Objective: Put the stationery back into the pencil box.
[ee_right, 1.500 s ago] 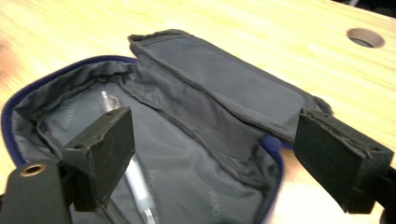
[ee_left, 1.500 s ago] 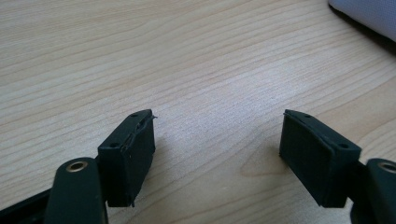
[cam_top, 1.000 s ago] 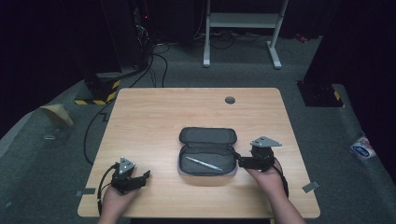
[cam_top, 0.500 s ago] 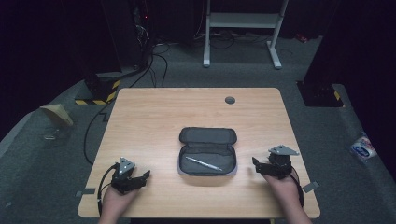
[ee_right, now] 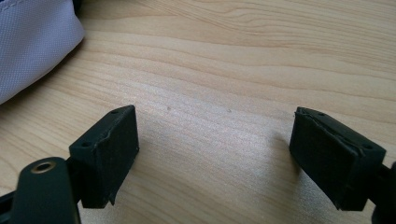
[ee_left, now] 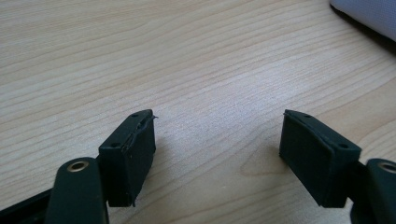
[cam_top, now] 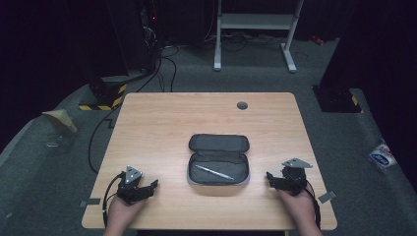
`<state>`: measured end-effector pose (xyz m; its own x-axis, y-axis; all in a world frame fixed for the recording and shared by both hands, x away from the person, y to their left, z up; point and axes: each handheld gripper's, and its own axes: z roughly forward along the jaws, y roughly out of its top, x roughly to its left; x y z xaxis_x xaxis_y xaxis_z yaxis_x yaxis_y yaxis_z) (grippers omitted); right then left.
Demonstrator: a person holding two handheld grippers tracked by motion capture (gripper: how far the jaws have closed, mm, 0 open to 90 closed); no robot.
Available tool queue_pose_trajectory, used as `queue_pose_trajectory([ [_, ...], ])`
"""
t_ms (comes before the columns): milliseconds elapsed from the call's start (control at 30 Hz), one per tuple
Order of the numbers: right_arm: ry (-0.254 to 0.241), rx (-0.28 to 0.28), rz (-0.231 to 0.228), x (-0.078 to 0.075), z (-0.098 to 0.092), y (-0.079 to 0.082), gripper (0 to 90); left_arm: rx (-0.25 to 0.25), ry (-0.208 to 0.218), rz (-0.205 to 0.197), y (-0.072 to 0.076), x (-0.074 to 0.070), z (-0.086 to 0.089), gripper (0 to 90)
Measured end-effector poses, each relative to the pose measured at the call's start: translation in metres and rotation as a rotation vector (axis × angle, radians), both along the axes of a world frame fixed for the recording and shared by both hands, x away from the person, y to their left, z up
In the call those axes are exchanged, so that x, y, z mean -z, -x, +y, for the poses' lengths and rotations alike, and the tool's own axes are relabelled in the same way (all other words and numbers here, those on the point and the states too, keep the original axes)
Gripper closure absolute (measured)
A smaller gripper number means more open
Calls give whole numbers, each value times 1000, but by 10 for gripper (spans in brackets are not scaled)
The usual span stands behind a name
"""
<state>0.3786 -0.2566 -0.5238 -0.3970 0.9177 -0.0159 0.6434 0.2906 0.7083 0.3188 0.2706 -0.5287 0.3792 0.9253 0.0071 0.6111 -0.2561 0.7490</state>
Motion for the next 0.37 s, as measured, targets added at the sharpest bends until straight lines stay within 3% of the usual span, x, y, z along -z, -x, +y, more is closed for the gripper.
queue_pose_trajectory([
  [100, -3, 27, 1, 0, 2, 2, 150, -1, 2, 1, 0, 0, 0, 271],
  [367, -1, 36, -1, 0, 1, 3, 150, -5, 2, -1, 1, 0, 0, 271],
])
